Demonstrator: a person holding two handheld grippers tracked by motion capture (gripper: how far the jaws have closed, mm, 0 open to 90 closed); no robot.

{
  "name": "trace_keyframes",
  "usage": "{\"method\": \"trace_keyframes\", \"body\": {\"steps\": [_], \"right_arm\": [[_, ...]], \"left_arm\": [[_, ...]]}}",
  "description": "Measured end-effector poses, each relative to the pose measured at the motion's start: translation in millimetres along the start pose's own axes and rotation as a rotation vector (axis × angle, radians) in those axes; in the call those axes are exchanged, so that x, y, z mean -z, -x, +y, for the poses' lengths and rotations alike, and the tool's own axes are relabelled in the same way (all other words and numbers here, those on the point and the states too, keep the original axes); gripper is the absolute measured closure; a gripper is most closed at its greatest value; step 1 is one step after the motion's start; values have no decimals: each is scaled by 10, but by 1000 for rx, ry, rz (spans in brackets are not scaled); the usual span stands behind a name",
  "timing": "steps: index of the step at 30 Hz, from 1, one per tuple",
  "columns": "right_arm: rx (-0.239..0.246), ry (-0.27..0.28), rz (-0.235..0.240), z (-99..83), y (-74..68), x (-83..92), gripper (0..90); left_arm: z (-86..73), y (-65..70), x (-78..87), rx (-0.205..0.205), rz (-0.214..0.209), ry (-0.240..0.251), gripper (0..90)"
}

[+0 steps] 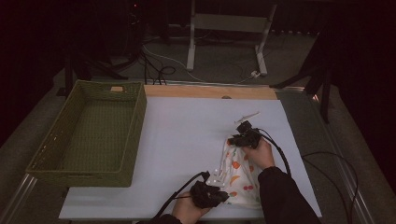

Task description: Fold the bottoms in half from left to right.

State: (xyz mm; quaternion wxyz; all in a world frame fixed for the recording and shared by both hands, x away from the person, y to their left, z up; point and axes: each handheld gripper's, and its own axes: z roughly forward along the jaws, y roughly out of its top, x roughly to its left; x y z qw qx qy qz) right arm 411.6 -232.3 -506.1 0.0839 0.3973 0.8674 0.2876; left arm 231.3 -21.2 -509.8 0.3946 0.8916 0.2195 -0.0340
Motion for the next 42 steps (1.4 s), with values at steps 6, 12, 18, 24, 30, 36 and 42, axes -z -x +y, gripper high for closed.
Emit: {"method": "trace_keyframes", "body": {"steps": [6,12,18,24,30,36,42], "right_arm": [[-17,15,26,179,-75,-56,733],[-18,23,45,307,-174,-137,732],[9,34,91,528,-376,-339,730],[24,31,118,592,-471,-453,691],[25,45,122,580,-400,-341,593],[29,0,103,509,-311,-290,665],[56,-16,123,458,-341,-357,660]], "left_arm": [[-84,-103,245,7,32,-1,861],[-179,-190,444,19,57,-12,861],[-349,-280,654,45,78,-26,861],[-394,-301,664,63,58,-16,813],[-231,-246,493,51,42,4,738],[-158,-224,262,54,34,-20,695],[-130,-171,52,33,20,-59,643]]}}
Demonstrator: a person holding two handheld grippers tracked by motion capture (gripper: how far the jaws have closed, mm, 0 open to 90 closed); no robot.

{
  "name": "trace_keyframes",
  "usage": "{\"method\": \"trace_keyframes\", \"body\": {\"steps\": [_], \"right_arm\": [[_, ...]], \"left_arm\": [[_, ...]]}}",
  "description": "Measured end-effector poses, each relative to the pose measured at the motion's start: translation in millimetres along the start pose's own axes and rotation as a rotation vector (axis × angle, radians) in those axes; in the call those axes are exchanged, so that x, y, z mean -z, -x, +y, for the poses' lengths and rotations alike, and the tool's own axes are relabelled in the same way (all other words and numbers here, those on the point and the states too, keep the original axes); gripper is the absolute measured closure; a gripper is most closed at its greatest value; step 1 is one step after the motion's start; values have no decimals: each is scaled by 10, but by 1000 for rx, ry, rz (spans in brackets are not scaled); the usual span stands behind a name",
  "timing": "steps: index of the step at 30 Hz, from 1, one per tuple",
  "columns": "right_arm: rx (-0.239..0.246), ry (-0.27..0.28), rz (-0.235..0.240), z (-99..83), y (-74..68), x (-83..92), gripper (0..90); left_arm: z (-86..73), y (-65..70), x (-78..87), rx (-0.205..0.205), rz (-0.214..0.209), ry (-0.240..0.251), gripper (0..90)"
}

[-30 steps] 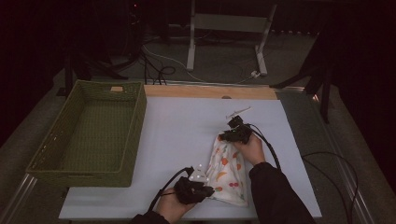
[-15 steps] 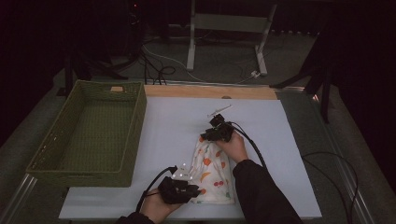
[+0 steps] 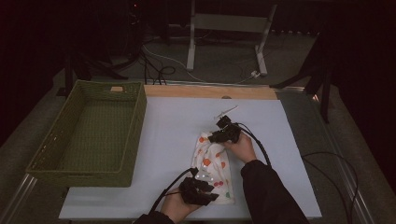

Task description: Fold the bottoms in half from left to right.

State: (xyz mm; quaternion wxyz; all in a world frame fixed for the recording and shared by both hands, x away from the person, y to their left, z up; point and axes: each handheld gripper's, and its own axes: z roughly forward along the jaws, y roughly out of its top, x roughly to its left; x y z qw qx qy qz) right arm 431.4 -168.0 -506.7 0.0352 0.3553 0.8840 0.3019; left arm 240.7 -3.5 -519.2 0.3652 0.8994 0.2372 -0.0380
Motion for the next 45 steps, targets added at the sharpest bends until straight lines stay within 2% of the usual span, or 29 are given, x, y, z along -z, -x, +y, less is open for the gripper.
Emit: {"method": "trace_keyframes", "body": {"steps": [2,4,8,12,16,21,23,27,29,30,32,34,35,36,37,40,42,43,44,45], "right_arm": [[22,-9,-5,4,-25,-31,708],[36,-13,-19,12,-49,-46,759],[54,-10,-33,50,-80,-31,803],[63,23,-44,90,-87,18,834],[71,33,-64,151,-103,44,843],[78,46,-74,275,-132,70,844],[97,49,-85,316,-142,63,843],[93,53,-101,358,-158,33,838],[73,36,-88,340,-143,-47,797],[63,24,-91,325,-138,-73,757],[47,17,-81,291,-118,-88,694],[53,16,-82,274,-104,-78,680],[43,16,-77,257,-89,-56,660],[34,21,-70,218,-60,-12,660],[34,21,-70,218,-60,-12,660],[36,17,-66,179,-32,5,683],[26,15,-59,168,-34,7,715],[32,17,-61,160,-40,-8,753],[38,8,-59,163,-67,-30,795],[38,8,-59,163,-67,-30,795]], "left_arm": [[14,13,-24,3,-6,8,654],[22,20,-45,-13,2,6,732],[42,17,-71,-9,-6,3,898],[39,23,-54,-5,-23,7,900],[43,52,-29,-3,-58,22,900],[75,79,-19,3,-80,39,900],[83,83,-19,-2,-81,38,900],[89,81,-21,-3,-81,40,900],[97,77,-36,-6,-55,39,900],[102,75,-40,-5,-40,41,884],[116,65,-64,8,-47,38,774],[124,71,-86,10,-45,39,689],[139,79,-112,6,-40,30,689],[163,101,-168,6,-34,18,633],[163,101,-168,6,-34,18,633],[197,141,-234,-16,-9,8,657],[214,153,-249,-25,3,-1,821],[225,158,-256,-29,17,-5,821],[236,142,-254,-22,11,-3,893],[236,142,-254,-22,11,-3,897]]}}
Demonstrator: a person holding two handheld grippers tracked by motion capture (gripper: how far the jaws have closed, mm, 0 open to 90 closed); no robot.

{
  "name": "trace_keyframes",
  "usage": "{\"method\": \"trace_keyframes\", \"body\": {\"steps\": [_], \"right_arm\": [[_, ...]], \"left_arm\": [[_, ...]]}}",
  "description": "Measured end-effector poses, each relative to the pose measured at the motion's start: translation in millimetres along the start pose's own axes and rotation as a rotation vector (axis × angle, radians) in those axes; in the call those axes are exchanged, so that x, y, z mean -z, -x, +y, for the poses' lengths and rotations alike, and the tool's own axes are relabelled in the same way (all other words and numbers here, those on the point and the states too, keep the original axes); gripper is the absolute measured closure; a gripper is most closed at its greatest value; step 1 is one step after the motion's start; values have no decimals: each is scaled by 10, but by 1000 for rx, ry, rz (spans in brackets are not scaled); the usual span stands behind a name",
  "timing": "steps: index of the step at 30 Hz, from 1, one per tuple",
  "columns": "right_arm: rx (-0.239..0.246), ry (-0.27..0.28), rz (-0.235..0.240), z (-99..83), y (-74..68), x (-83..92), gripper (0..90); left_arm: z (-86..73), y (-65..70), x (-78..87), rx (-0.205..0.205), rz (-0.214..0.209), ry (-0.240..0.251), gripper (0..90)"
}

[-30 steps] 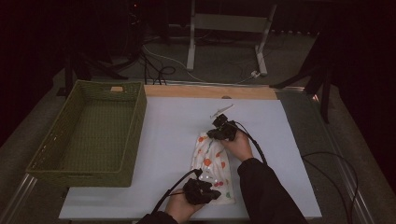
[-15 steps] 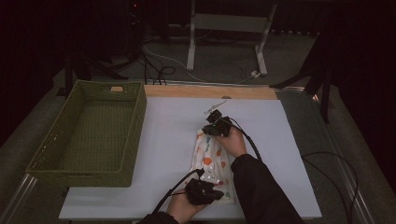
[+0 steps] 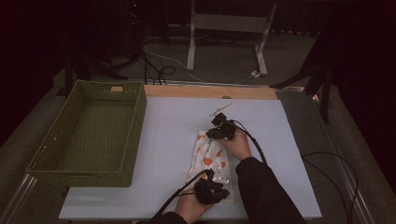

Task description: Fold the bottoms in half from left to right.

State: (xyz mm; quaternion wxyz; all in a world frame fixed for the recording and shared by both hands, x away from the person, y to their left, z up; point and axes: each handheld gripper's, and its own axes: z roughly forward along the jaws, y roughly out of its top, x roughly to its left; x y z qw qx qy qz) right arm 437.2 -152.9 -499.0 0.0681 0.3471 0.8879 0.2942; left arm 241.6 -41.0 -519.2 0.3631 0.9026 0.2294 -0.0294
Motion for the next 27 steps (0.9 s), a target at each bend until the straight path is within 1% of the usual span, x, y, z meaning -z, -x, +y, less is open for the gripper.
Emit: {"method": "trace_keyframes", "body": {"steps": [1,3,4,5,6,8,9,10,12,13,14,18,19,20,21,22,23,24,25,26,27], "right_arm": [[11,0,-5,7,-18,-8,820],[13,16,-15,22,-31,8,832],[13,16,-15,22,-31,8,832],[9,30,-18,45,-32,37,837],[9,30,-18,45,-32,37,837],[20,41,-36,72,-40,55,840],[20,41,-36,72,-40,55,840],[27,46,-36,92,-46,62,841],[46,51,-56,152,-85,68,843],[45,52,-57,168,-95,73,844],[55,59,-62,182,-99,69,844],[55,66,-71,213,-126,65,844],[58,69,-70,212,-123,55,843],[57,68,-70,207,-123,43,842],[57,68,-70,207,-123,43,842],[49,59,-68,184,-118,10,828],[31,38,-53,149,-104,-41,720],[31,38,-53,149,-104,-41,720],[25,32,-54,137,-100,-47,698],[30,37,-51,111,-87,-40,668],[11,44,-39,84,-64,-15,635]], "left_arm": [[0,3,17,4,-8,17,900],[-1,15,41,5,-28,26,900],[-1,15,41,5,-28,26,900],[-1,27,63,4,-46,35,900],[-1,27,63,4,-46,35,900],[5,46,96,12,-74,55,900],[5,46,96,12,-74,55,900],[11,59,109,10,-88,60,900],[19,76,121,8,-99,65,900],[20,79,126,8,-109,70,900],[22,85,126,7,-118,71,900],[14,98,97,10,-124,65,900],[10,99,79,13,-129,60,900],[1,97,46,7,-128,46,900],[1,97,46,7,-128,46,900],[-3,94,28,7,-126,40,900],[-12,85,19,11,-123,40,864],[-12,85,19,11,-123,40,847],[-14,77,34,11,-117,41,847],[-18,61,60,16,-112,46,800],[-23,50,82,17,-106,49,789]]}}
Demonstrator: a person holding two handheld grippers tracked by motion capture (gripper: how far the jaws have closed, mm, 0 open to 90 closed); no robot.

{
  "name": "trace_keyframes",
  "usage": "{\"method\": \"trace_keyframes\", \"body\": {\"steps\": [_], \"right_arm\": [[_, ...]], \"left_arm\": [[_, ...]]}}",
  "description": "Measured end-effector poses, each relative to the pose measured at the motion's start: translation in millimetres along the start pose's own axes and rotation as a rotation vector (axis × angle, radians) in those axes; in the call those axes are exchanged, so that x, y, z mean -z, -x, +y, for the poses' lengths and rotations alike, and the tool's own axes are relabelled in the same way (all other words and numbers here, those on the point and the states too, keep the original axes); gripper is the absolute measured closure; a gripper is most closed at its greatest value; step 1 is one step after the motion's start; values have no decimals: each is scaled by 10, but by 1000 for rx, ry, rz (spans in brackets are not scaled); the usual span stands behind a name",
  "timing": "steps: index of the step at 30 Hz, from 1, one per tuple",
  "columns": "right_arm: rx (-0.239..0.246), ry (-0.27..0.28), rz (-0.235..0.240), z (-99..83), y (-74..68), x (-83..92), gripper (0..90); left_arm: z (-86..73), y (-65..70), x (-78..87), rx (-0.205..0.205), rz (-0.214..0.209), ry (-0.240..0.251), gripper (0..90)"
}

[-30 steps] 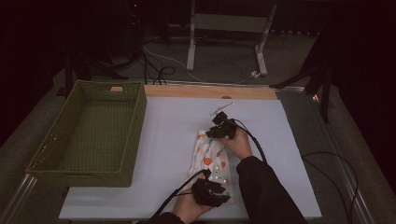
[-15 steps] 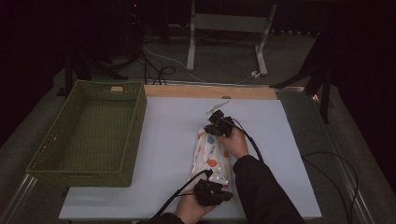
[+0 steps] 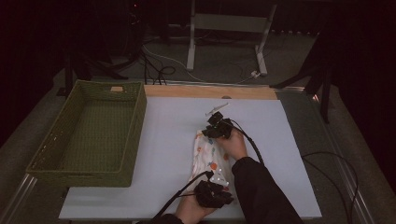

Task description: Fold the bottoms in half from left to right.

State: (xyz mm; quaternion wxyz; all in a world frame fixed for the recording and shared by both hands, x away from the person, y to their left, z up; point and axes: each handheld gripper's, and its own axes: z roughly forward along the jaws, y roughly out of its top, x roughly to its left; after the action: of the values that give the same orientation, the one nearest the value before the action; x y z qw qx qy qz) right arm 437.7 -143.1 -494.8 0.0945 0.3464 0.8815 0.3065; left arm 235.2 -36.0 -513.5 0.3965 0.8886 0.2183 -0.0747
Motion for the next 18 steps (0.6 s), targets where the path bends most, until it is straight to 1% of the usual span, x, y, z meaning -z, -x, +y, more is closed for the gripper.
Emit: {"method": "trace_keyframes", "body": {"steps": [2,4,6,8,9,10,12,14,15,18], "right_arm": [[-5,13,2,-31,43,62,621],[-20,36,1,-69,91,144,614],[-49,64,7,-110,154,238,618],[-62,74,7,-151,194,295,655],[-65,74,3,-181,213,317,695],[-73,67,9,-215,228,329,713],[-79,46,-2,-292,248,326,741],[-86,29,-1,-347,260,301,740],[-90,20,1,-374,256,283,739],[-83,-11,0,-420,237,212,712]], "left_arm": [[-11,-29,52,-3,21,0,764],[-33,-71,106,8,41,7,749],[-61,-123,158,19,65,10,736],[-91,-175,207,37,86,16,736],[-106,-200,229,43,97,19,736],[-119,-223,244,55,103,22,736],[-143,-262,262,62,117,15,736],[-162,-291,271,63,129,5,736],[-171,-297,268,69,134,8,736],[-192,-311,268,60,152,-4,733]]}}
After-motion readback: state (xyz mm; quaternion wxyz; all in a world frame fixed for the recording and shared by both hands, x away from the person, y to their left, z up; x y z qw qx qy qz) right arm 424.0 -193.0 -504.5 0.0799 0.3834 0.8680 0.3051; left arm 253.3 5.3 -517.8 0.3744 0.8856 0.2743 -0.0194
